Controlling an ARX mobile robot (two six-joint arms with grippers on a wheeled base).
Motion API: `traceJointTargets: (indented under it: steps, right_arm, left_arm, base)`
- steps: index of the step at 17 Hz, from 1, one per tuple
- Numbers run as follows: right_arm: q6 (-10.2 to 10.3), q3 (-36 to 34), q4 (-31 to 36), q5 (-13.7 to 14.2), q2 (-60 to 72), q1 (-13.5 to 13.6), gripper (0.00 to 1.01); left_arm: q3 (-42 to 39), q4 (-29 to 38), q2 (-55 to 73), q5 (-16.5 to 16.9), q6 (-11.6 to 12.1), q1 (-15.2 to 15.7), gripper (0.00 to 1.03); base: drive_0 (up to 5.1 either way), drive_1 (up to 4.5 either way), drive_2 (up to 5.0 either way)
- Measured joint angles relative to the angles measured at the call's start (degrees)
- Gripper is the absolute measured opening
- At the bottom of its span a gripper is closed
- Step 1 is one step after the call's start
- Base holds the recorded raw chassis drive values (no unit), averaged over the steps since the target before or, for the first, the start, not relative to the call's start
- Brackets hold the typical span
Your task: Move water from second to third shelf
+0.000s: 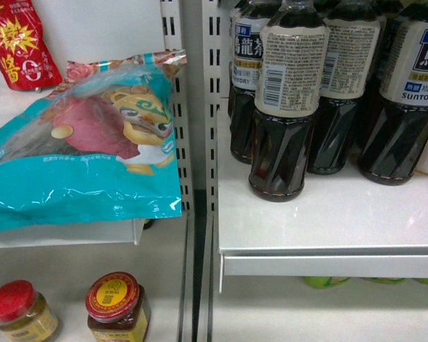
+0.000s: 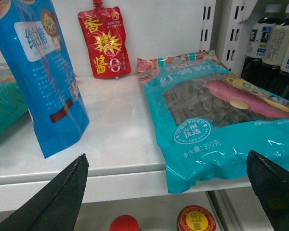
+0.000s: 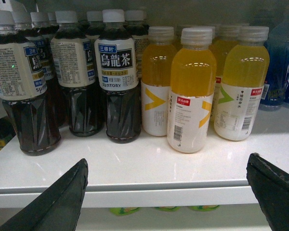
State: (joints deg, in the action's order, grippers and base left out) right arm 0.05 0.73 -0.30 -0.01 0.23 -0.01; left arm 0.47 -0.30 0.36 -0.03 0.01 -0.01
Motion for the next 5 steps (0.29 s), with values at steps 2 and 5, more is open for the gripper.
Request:
traceJointTargets:
  steps: [2, 5]
  right_arm:
    - [0.0, 0.0, 0.0, 0.0, 0.0, 0.0, 0.98]
    - [0.0, 0.0, 0.0, 0.0, 0.0, 0.0, 0.98]
  left_arm:
    - [0.0, 0.0, 0.0, 0.0, 0.0, 0.0, 0.98]
    - [0.0, 0.0, 0.0, 0.0, 0.0, 0.0, 0.98]
  base:
    - [0.0, 0.0, 0.0]
    - [0.0, 0.0, 0.0]
